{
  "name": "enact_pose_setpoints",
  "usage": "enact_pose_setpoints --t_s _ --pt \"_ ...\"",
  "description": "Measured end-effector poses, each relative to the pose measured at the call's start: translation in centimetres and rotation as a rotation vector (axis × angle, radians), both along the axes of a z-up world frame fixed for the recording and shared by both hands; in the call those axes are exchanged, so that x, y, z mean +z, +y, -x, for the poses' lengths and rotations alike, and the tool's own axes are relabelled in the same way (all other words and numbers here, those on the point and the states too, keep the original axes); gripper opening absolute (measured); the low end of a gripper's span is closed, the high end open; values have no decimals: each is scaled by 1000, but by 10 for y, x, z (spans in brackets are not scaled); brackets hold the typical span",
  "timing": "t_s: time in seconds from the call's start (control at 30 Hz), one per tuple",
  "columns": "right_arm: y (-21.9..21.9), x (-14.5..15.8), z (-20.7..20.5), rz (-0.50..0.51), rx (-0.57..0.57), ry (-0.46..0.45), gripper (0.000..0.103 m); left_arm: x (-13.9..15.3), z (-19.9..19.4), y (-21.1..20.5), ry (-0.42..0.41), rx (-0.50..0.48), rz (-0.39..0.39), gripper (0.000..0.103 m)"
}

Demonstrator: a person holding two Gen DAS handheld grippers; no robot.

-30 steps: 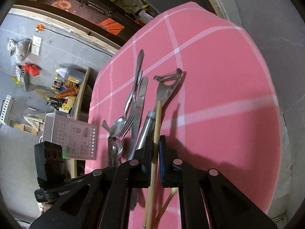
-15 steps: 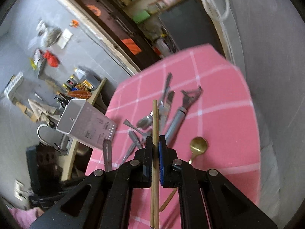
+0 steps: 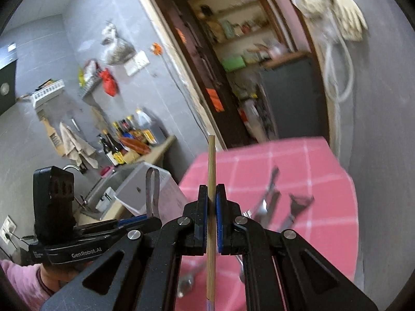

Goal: Organize utensils
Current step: 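Carry the tongs and chopstick over the white holder and drop them in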

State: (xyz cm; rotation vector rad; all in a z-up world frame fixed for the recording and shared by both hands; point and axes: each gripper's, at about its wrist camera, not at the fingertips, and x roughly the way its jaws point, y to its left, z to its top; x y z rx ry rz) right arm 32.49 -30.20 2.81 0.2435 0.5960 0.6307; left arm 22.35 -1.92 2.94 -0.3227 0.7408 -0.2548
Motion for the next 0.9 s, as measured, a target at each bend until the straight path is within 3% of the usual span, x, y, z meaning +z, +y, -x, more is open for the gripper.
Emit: enact_pose_setpoints --t_s 0.2,0.3,0.5,0.73,0.9 --pt "36 51 -17 -46 41 -117 5 42 -10 35 -88 41 -34 20" --pt "55 78 -28 -97 53 -183 5 65 -14 59 -147 84 -95 20" --pt "110 115 -45 -181 67 -299 5 79 -23 108 -254 194 -151 20" --pt "170 94 -64 -155 92 -307 5 40 -30 140 -309 249 -113 20" --pt "191 57 -76 -103 128 -237 5 10 -26 134 -321 237 -163 21"
